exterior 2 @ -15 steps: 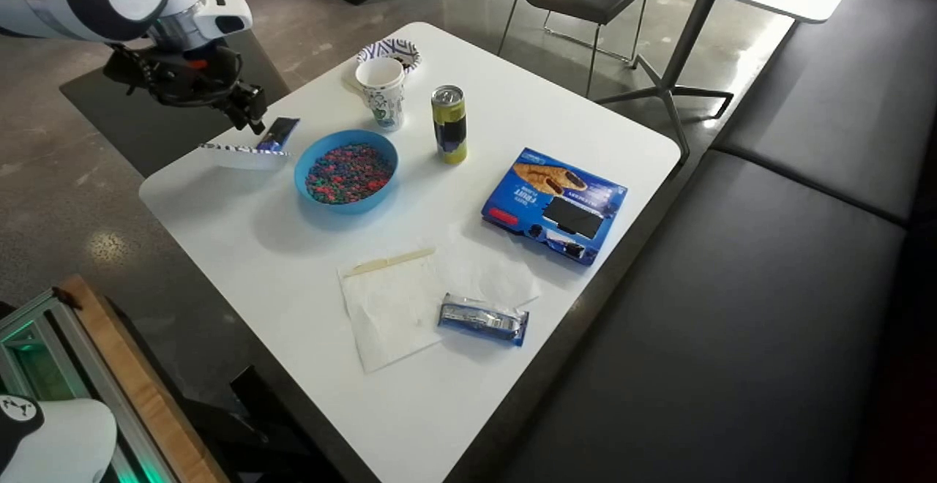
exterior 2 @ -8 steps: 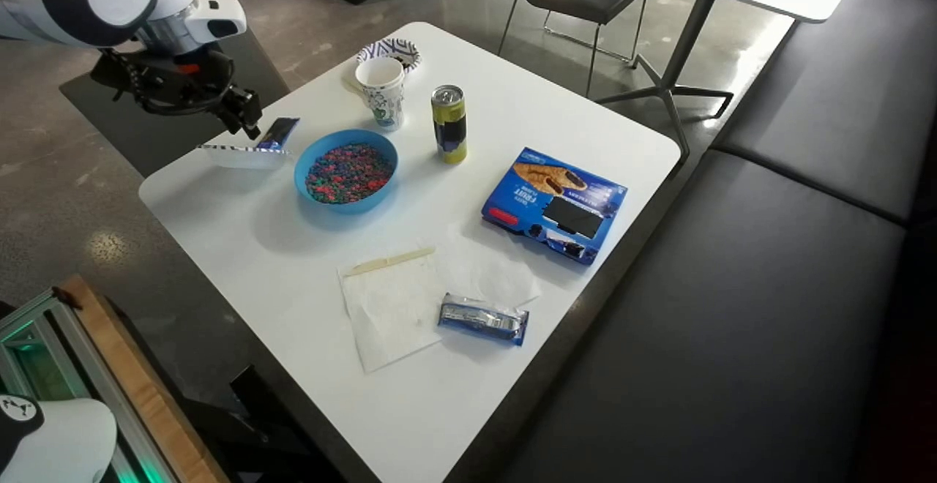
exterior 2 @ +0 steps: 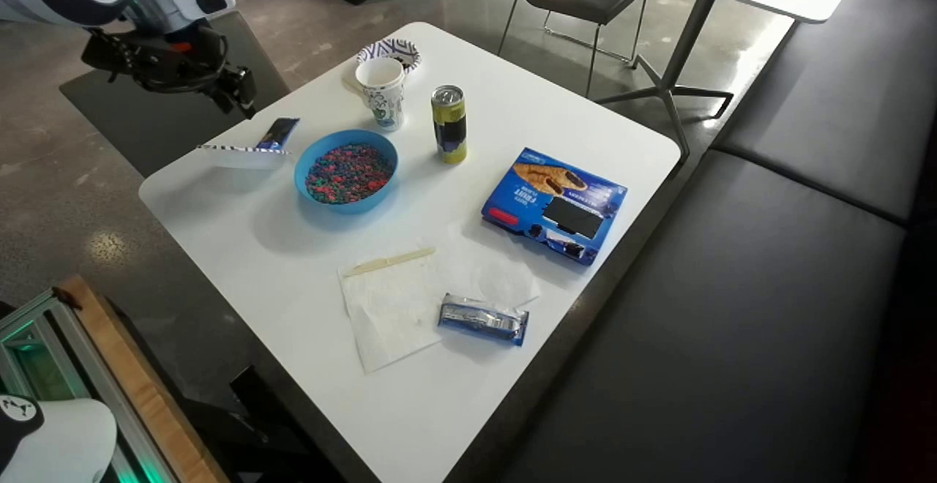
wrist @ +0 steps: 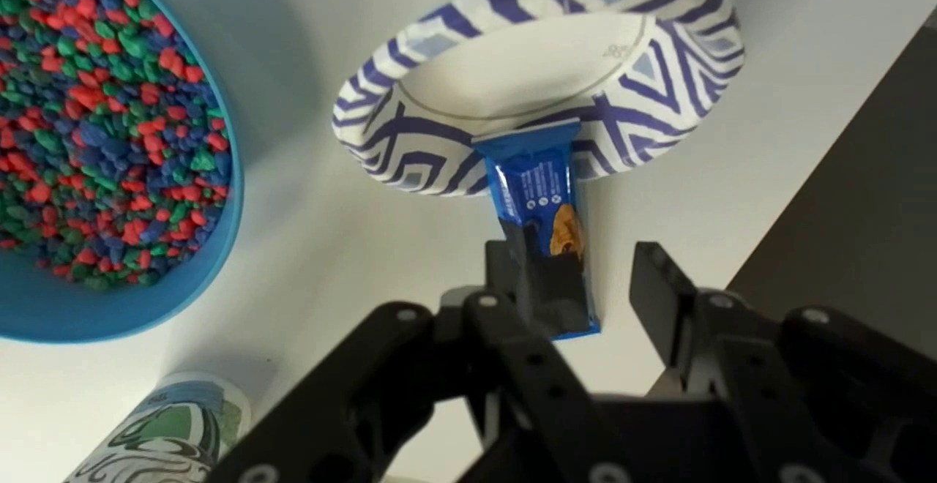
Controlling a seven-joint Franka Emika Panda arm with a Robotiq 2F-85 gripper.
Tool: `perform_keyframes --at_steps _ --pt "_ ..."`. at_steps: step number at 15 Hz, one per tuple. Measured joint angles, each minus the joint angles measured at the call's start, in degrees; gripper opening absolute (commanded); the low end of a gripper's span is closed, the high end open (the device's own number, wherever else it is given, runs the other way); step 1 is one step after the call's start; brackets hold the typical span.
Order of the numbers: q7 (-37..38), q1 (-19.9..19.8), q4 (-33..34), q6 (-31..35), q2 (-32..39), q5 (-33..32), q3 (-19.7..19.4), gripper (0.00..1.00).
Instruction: Put the chocolate bar on the paper plate
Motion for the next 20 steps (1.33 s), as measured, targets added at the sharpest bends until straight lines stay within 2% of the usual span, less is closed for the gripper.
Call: perform_keyframes --at_steps 6,7,9,10,15,16,20 --pt "-3.1 0.0 4.1 -0.5 4.1 -0.2 0.4 0.53" --pt "-3.5 0.0 5.4 -1.1 5.6 -0.4 0.3 0.58" --pt "-4.4 0.0 8.1 -2.3 9.0 -1.2 0.2 0.62" --pt "-4.7 0.0 9.6 -3.2 10.8 -1.8 0.1 0.68" --pt "-6.6 0.2 17.4 -7.4 19.1 -4.4 -0.6 0.68" --pt "-7.0 0.3 18.8 -8.1 20.5 -4.8 -0.7 0.65" --pt "-8.3 1.1 23.4 -10.4 24.4 -5.8 -0.7 0.64"
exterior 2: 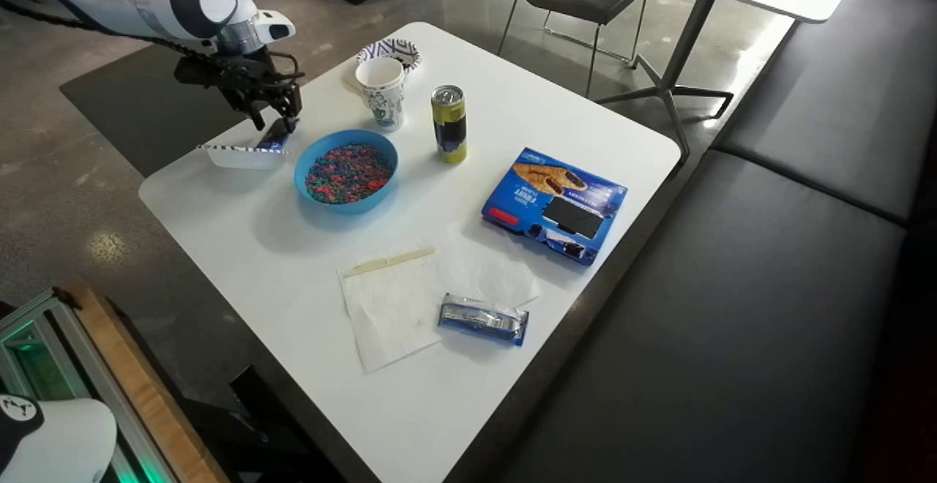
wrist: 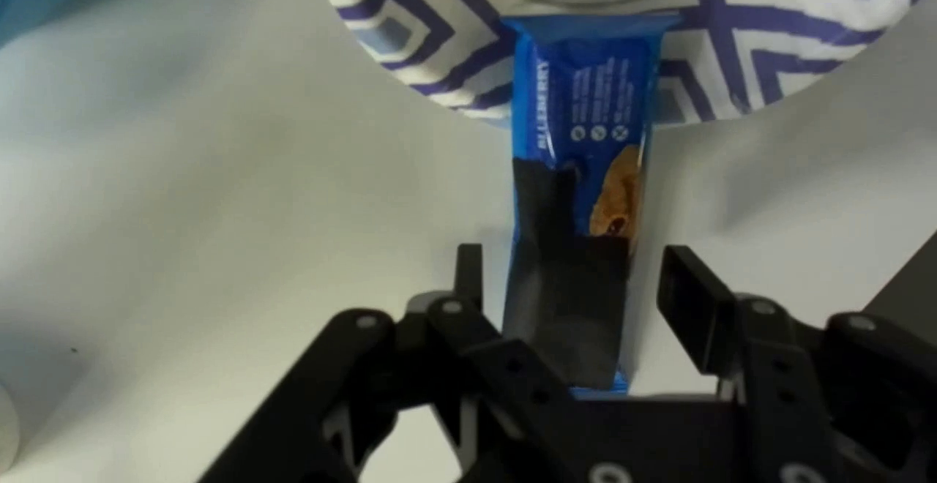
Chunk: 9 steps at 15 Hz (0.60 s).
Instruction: Put the chocolate bar on the paper plate
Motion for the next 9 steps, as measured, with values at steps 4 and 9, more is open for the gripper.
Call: perform_keyframes --at_steps 4,9 --pt "-0.1 1.4 3.5 -2.2 2.7 -1.3 -0.1 0.65" --pt "-0.3 2.5 6.1 -3.4 4.9 -2.5 -0.5 0.65"
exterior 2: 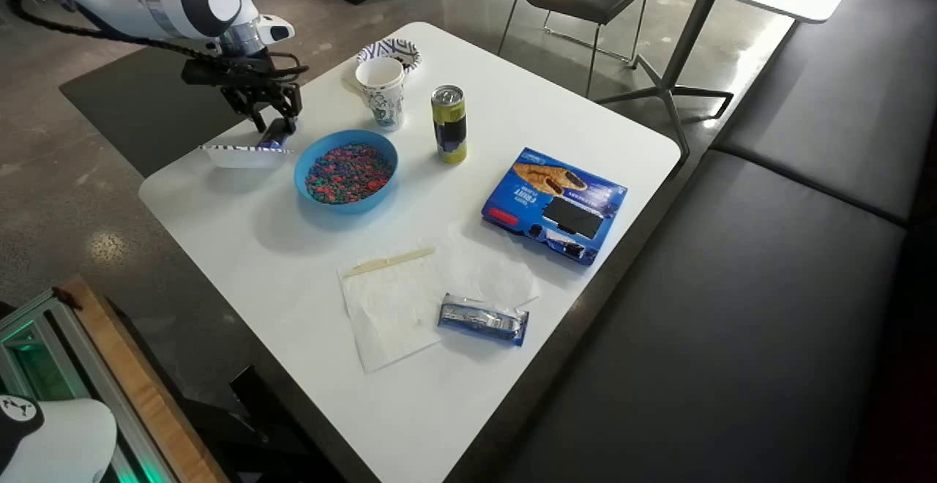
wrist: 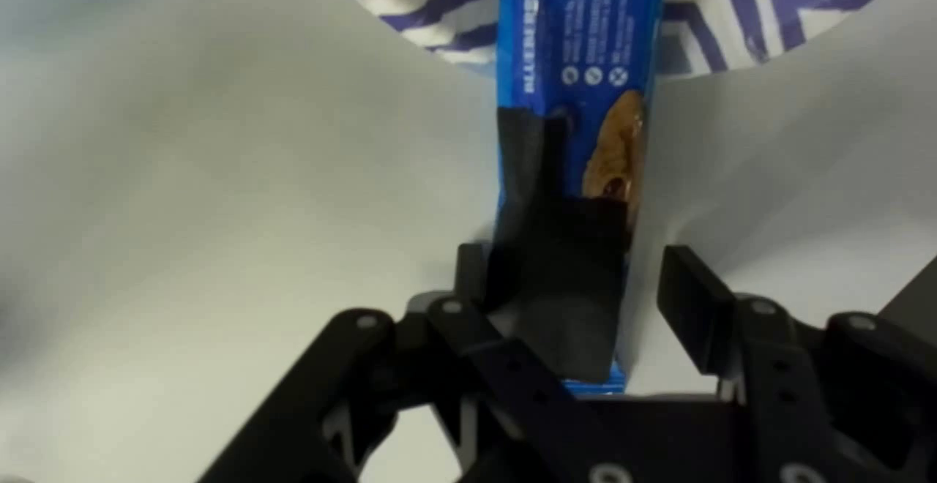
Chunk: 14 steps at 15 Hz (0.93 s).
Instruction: Put the chocolate bar on the paper plate
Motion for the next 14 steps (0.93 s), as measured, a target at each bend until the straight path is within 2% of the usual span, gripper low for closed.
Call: perform_keyframes --at_steps 3,4,7,14 --pt "0.0 0.4 0.7 -0.4 0.4 -0.5 -0.3 0.59" --pt "0.0 0.4 0.8 -0.6 0.5 -0.7 -0.4 0.49" --pt "-0.1 0.5 1.1 -0.7 0.4 -1.2 -0.6 0.36" --pt "-0.2 0.4 1.3 -0.8 0.3 -1.4 -1.0 0.41"
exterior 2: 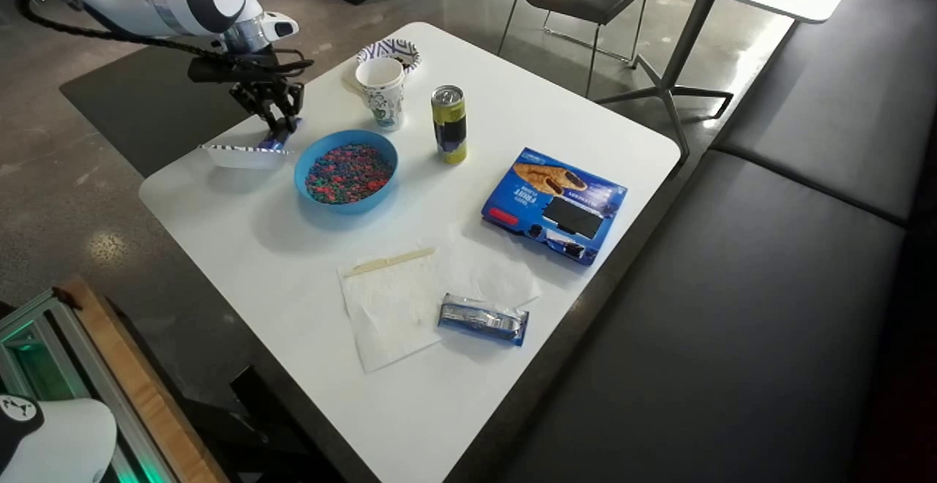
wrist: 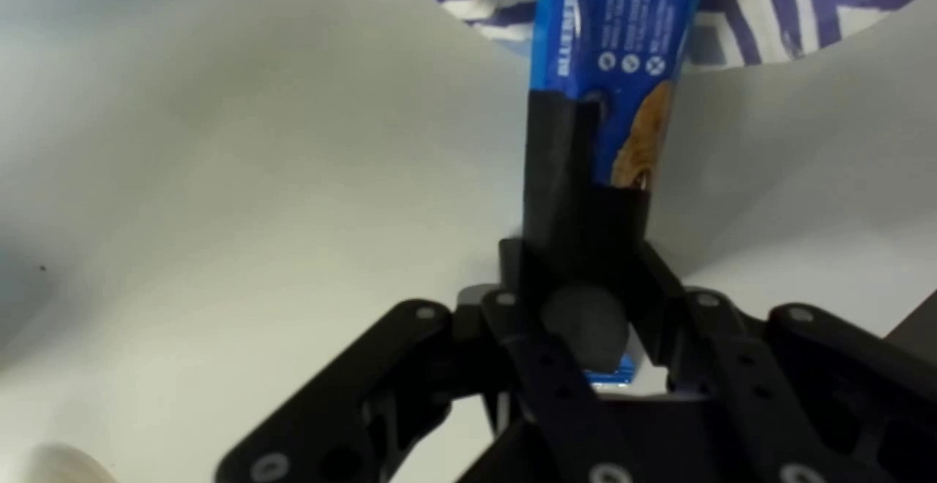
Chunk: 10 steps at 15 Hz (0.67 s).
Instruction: Put the chocolate bar on the paper plate
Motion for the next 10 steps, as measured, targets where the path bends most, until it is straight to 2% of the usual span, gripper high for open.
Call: perform_keyframes --at_steps 10 --pt "0.0 -0.1 -1.2 0.0 -1.6 0.1 0.1 0.34"
